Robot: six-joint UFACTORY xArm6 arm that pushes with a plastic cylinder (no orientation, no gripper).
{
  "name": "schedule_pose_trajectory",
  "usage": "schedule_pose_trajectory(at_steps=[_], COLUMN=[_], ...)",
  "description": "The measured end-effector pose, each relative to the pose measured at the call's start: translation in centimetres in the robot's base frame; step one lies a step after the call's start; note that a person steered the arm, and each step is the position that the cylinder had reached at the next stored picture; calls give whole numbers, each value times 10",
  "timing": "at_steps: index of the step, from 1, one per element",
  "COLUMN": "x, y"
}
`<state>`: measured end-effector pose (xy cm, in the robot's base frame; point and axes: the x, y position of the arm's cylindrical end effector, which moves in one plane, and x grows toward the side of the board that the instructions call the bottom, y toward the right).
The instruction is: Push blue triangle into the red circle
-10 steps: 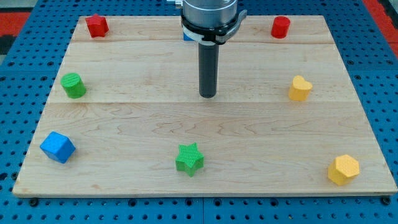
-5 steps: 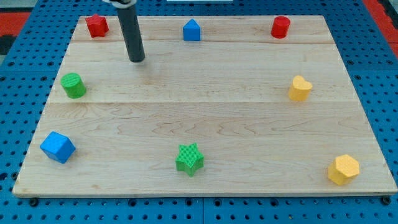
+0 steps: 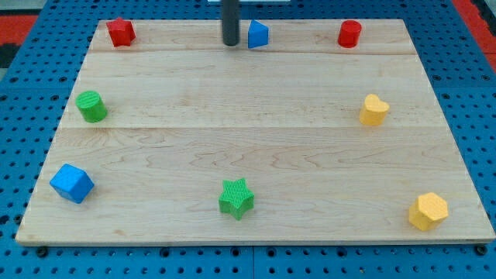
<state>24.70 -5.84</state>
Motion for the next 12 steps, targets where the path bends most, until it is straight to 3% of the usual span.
schedule_pose_trajectory(at_steps=[1,3,5,6,7,9,10,11,12], x=[-31,-27,-37,-16,9,-10,-6,28,40], y=[14,178,19,0,34,140,89,67,119])
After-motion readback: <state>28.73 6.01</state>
